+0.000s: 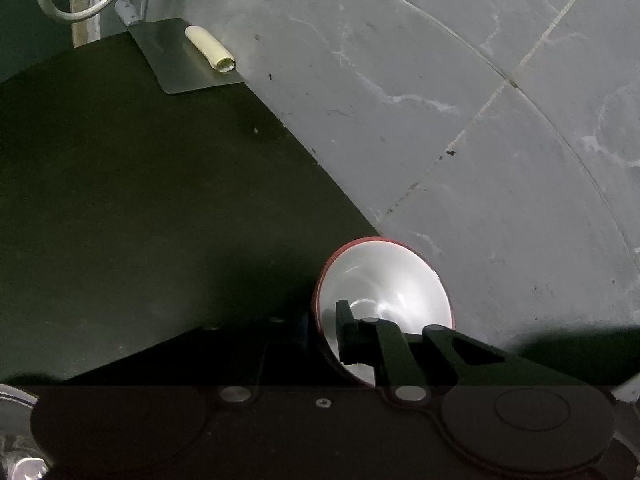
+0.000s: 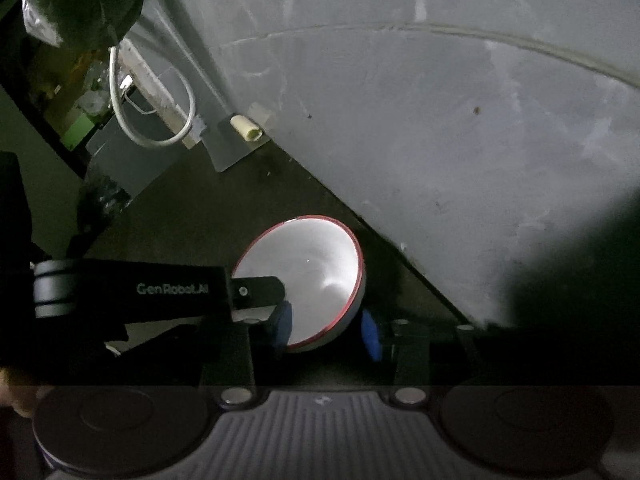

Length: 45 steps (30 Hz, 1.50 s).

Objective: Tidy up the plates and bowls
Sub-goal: 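Close both grippers on the red rim of the smaller white bowl, then carry the small white bowl with both grippers over the nested bowls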

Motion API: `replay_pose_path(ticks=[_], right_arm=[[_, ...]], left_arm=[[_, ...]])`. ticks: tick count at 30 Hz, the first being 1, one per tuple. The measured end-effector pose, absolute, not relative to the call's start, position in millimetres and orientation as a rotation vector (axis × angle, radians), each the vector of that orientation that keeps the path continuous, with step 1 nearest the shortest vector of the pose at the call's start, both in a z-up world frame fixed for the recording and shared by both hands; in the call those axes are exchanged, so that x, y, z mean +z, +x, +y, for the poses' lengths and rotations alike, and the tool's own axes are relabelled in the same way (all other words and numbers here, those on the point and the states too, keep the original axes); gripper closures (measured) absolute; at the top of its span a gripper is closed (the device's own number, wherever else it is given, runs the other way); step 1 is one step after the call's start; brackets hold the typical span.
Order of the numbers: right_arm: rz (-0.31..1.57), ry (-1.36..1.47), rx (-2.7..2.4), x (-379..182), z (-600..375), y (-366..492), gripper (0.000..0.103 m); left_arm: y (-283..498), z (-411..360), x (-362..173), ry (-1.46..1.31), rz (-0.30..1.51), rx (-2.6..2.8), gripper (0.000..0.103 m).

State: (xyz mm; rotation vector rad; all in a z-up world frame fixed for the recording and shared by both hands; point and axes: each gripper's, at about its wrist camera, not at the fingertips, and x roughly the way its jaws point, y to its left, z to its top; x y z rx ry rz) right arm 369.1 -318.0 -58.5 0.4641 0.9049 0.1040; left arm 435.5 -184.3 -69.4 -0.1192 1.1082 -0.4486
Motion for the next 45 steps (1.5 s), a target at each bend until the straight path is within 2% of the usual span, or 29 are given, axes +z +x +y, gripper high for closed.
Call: replay_pose_path(ticks=[6,25,34,45], right_arm=[[0.91,0.457,0.147,-58.0,-320.7,361.3,0.066],[0.734,0.366,0.318,10.1,-289.4,304.8,0.066],[0.678,0.317,0.403,40.3,-255.8,258.2,0.066],[0.692,0.241,0.522,57.8,-204.5,187.7,0.066]], left_arm=[[423.6,-175.2,-63.4,-0.139,1.077,-0.455,0.09],[348.5,-119.0,11.8,-0.175,0.856,-0.406,0.09],[281.0,-77.6,44.5,-0.222,0.764,-0.337,0.09],[193.4,-19.7,51.5,-0.3,0.722,-0.248,0.09]])
